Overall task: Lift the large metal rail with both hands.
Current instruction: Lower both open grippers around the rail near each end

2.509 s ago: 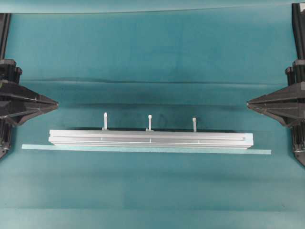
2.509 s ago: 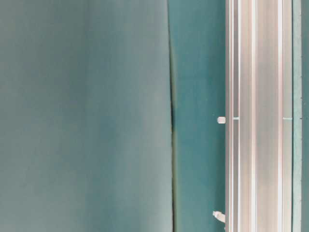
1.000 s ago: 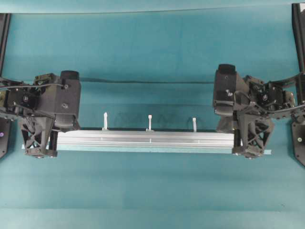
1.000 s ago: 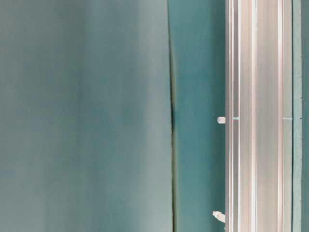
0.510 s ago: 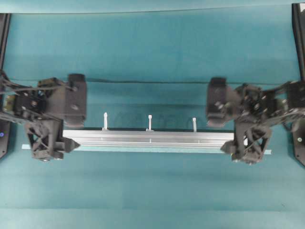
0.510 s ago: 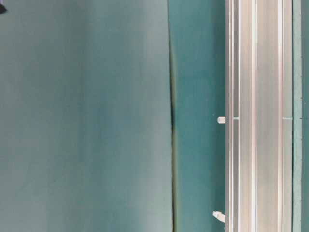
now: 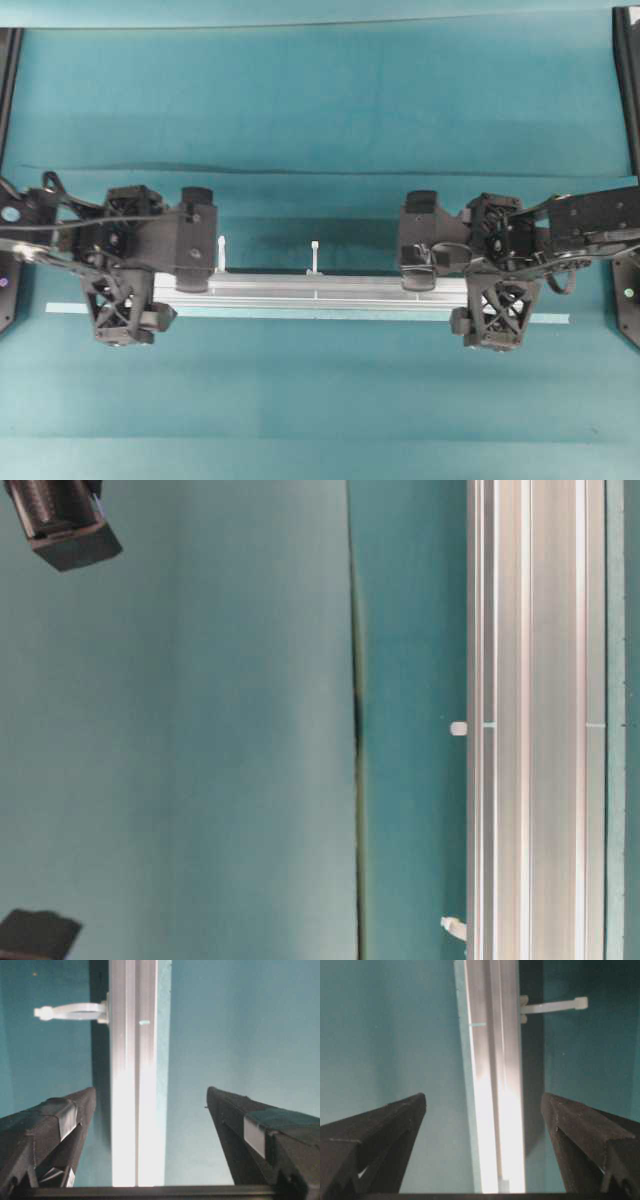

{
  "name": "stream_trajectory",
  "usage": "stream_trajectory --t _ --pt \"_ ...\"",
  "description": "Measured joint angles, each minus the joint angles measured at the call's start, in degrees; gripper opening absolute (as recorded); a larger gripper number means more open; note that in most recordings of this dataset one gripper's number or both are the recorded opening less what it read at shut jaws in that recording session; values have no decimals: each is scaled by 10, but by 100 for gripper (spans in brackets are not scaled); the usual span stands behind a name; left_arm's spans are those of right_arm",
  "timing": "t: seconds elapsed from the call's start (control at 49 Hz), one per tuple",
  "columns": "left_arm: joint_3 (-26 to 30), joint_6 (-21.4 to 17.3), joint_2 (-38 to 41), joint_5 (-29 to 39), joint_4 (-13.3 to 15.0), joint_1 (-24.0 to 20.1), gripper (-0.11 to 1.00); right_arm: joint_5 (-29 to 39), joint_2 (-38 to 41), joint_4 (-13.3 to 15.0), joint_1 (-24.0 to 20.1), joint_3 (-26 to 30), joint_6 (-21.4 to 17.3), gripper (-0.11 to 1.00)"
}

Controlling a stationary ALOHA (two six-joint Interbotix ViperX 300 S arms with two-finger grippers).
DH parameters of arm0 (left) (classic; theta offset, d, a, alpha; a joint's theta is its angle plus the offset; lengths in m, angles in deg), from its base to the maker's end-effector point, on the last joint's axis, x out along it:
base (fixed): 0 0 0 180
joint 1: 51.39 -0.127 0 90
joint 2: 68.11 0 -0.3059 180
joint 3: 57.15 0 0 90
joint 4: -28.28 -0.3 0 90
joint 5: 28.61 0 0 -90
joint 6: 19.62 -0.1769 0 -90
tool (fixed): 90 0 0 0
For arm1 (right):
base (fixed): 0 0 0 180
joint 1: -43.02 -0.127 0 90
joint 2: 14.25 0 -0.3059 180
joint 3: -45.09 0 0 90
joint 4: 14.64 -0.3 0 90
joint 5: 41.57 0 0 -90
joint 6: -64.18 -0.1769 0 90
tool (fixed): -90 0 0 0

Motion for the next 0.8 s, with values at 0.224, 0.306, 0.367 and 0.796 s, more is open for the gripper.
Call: stream_trajectory --t 0.224,0.306,0.367,0.796 --pt "-22 3 37 -47 0 0 97 -21 16 3 -1 -8 2 97" --pt "-29 2 51 -56 0 -1 97 -35 24 4 0 -12 4 97" --pt "-31 3 60 -61 0 -4 97 -47 29 5 -1 -16 6 97" --pt "-44 3 107 -135 2 -11 97 -114 84 6 0 -41 24 97"
